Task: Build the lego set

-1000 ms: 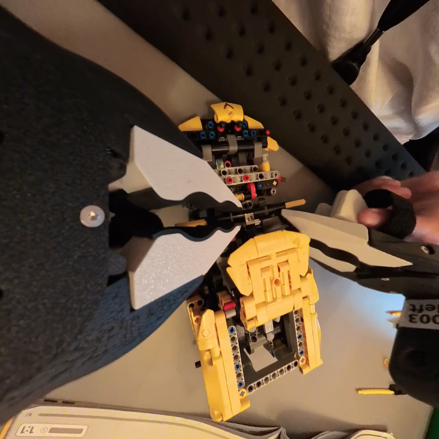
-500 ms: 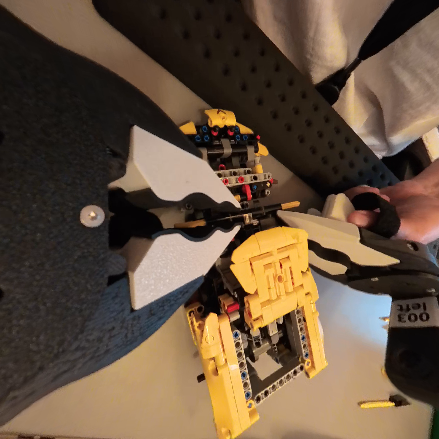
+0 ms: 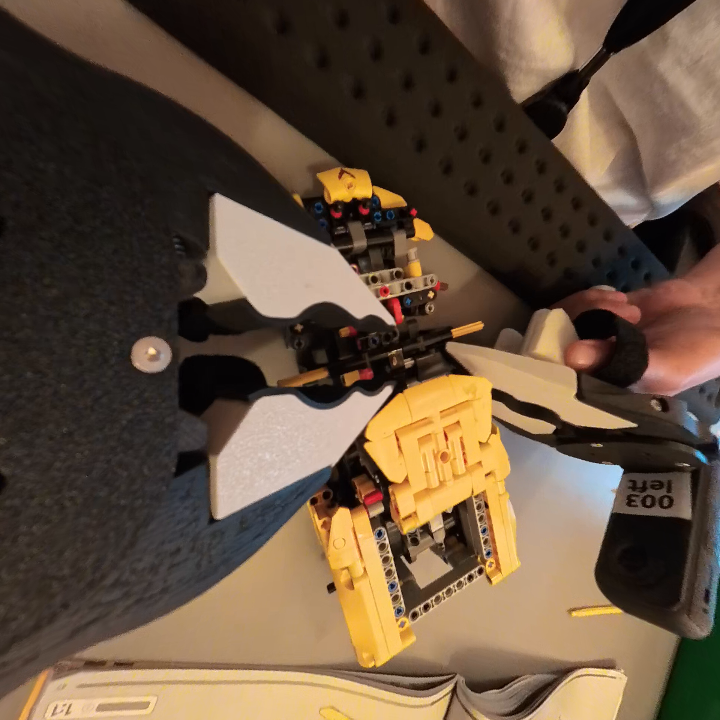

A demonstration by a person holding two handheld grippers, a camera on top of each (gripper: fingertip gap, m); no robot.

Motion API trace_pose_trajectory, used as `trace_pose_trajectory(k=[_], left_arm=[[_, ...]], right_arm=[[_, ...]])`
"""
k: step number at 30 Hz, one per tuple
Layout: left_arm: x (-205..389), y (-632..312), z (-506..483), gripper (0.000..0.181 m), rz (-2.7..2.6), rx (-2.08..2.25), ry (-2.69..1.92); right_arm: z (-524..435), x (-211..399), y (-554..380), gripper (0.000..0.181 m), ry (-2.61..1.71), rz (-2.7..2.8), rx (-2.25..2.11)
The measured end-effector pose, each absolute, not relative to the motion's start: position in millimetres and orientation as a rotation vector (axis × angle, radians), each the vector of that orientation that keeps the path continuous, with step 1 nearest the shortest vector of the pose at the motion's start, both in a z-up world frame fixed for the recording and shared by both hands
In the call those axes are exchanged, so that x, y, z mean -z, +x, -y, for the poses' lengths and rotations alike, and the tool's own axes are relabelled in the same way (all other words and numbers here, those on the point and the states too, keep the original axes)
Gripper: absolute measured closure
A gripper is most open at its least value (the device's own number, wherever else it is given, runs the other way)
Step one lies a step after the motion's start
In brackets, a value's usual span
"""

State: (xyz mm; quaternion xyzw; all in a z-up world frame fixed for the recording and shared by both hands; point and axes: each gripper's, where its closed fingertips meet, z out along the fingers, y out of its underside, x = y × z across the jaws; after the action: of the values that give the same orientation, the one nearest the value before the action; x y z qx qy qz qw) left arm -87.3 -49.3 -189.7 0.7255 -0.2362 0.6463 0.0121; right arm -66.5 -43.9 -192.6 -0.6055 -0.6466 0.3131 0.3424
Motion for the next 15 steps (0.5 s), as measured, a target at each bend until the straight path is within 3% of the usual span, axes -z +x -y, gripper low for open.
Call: trace_pose_trajectory(k=[15], left_arm=[[190.0, -84.2, 47.7, 0.178, 0.761, -2.015, 2.303]], right_arm=[[42.9, 198.3, -69.2, 0.167, -1.524, 1.672, -0.837]])
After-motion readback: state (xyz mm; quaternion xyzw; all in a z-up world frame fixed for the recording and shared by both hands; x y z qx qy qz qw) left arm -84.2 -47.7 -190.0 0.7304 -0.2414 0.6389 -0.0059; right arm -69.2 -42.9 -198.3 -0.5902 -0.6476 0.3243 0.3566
